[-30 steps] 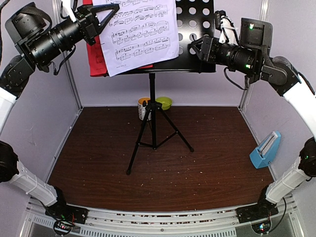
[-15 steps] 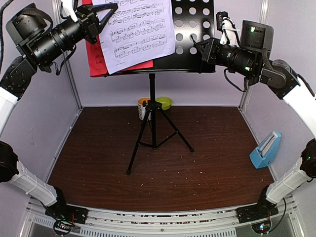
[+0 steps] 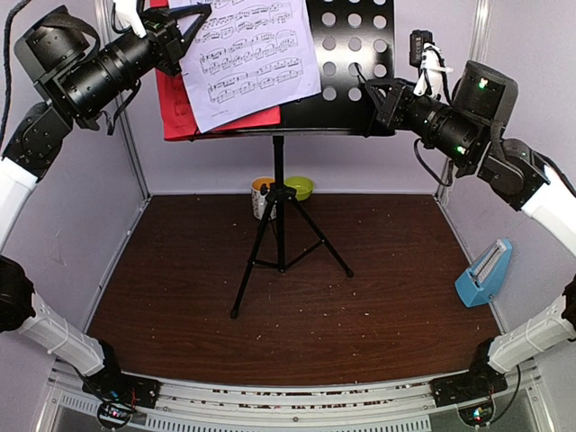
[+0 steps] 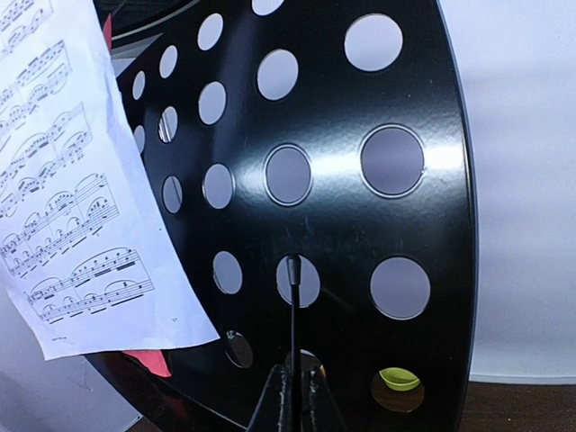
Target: Set up the instrument practice props
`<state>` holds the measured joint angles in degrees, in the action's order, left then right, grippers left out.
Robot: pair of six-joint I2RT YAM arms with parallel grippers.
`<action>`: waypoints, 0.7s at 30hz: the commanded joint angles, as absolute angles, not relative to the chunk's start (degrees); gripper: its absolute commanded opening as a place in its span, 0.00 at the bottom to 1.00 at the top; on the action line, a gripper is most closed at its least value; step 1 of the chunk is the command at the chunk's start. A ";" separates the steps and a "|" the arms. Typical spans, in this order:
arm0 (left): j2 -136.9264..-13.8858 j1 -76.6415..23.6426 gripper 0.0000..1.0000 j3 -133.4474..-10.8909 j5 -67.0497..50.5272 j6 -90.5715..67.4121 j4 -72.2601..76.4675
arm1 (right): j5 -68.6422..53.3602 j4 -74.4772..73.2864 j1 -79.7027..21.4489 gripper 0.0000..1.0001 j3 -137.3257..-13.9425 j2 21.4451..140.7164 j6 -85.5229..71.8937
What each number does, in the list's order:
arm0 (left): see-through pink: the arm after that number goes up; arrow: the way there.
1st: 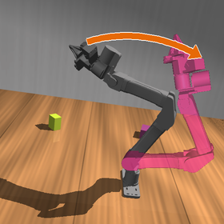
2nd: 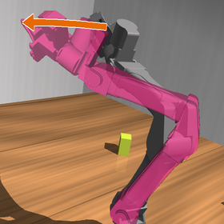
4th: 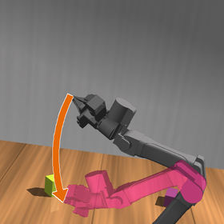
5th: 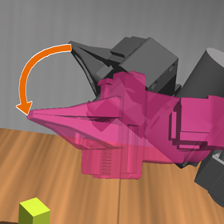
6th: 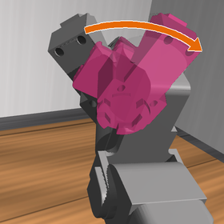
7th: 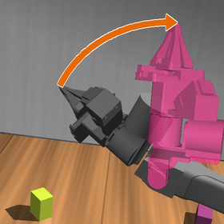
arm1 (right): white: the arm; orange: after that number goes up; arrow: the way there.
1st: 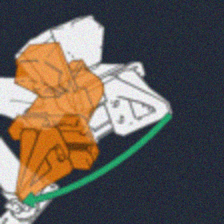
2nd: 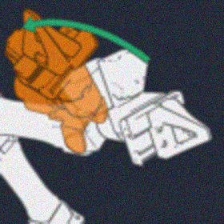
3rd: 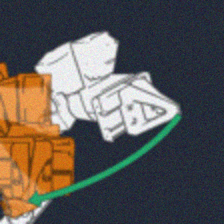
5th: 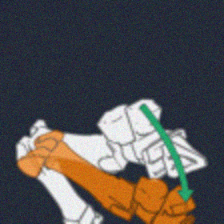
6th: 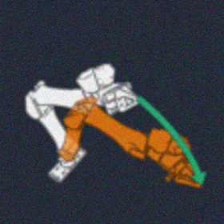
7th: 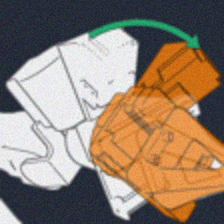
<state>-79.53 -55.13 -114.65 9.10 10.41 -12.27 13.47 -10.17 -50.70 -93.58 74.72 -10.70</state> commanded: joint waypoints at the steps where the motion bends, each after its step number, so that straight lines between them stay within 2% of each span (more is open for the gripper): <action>1: -81.80 -54.24 0.00 -115.83 8.60 12.18 -7.49 | 8.19 -1.02 -50.41 0.00 -89.47 72.40 -6.54; 6: -86.57 -53.64 0.00 -121.03 7.03 13.63 -9.30 | 5.44 7.92 -50.55 0.00 -83.58 70.35 -4.40; 21: -98.24 -52.40 0.00 -134.71 0.56 15.96 -12.33 | -0.51 16.45 -50.55 0.00 -80.34 70.91 -0.34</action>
<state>-96.51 -52.88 -131.50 4.25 14.57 -12.84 3.01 11.25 -50.63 -80.86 71.44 -1.96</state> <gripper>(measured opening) 0.006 0.035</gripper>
